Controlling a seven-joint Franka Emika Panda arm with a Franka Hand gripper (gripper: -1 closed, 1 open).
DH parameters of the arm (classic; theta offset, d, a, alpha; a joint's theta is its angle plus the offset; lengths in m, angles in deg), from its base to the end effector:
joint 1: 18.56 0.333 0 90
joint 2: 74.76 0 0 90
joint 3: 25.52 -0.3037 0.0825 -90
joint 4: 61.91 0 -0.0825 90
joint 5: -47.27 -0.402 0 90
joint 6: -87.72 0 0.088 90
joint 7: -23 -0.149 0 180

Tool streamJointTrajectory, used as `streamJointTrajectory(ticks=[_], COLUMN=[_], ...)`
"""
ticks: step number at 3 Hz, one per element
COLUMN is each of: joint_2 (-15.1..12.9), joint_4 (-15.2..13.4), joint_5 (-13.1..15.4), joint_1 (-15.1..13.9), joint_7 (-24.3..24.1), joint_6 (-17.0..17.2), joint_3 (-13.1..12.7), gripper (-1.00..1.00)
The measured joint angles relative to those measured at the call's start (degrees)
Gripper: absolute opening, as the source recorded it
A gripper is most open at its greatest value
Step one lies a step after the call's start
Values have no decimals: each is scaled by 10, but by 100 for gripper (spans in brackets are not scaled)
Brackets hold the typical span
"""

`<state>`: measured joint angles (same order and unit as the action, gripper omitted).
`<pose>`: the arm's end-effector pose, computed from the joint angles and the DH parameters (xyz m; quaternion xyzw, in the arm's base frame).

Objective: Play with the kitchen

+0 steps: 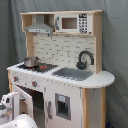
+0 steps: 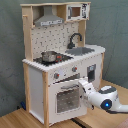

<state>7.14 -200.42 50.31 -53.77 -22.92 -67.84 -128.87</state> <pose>0.3356 0.4041 0.2006 0.7238 0.2578 0.5070 0.3907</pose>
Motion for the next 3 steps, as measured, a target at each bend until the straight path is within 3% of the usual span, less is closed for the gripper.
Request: streamJointTrajectory(ticks=[1, 2, 3], joint_2=[9, 10, 13], joint_4=[1, 6, 35], joint_5=[0, 0, 0], joint_1=[-39, -73, -110], joint_7=[10, 30, 43], joint_6=[-39, -78, -107], joint_3=[1, 19, 22], gripper=[100, 100, 100])
